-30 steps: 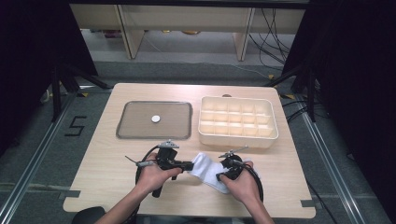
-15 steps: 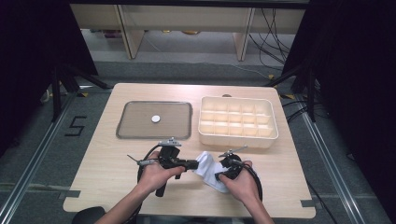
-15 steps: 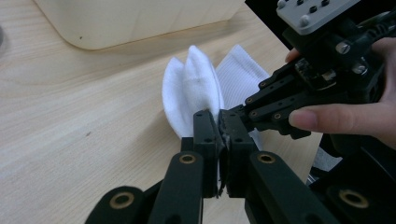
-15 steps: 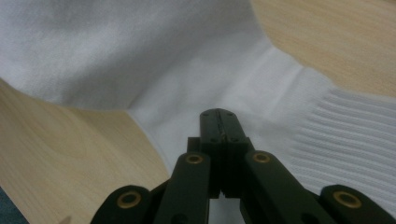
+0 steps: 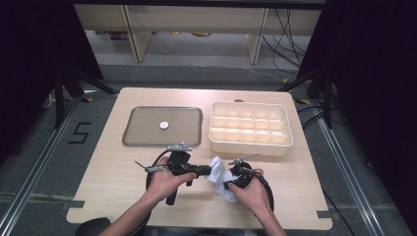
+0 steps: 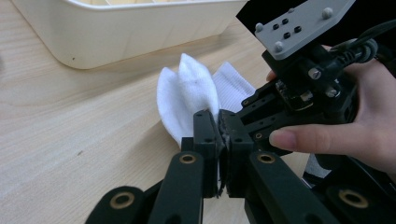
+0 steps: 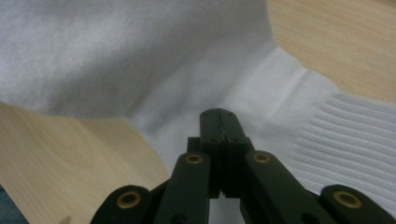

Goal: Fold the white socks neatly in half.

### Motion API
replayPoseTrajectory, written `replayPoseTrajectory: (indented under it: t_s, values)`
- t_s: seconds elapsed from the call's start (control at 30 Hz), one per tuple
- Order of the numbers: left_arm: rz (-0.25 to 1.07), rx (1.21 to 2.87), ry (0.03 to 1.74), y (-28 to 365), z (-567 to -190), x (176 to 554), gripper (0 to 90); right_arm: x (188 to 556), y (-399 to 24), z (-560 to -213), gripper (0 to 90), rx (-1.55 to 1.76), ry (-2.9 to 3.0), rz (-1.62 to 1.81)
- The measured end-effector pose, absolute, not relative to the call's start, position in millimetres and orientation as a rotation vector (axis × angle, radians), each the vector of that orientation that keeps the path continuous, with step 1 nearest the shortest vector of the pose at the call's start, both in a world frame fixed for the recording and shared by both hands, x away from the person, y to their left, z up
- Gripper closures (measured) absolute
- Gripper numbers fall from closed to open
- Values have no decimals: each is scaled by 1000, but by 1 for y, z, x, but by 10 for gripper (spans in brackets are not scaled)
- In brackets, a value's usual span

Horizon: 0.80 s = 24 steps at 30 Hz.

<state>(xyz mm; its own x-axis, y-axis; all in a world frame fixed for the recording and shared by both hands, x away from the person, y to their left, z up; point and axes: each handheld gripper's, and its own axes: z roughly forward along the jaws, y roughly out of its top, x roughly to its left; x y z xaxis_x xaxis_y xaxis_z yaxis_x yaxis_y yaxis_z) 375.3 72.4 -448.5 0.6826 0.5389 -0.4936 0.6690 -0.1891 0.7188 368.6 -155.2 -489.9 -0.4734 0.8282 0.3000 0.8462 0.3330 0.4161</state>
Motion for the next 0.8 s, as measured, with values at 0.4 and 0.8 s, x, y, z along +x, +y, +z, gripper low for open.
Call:
replayPoseTrajectory:
  t_s: [0.4, 0.8]
  values:
    - [-159, 1857, 946, 73, -447, 377, 864, 366, -180, -471, 885, -1632, -2539, -951]
    - [-148, 1848, 943, 69, -445, 378, 864, 376, -255, -468, 900, -2019, -2491, -783]
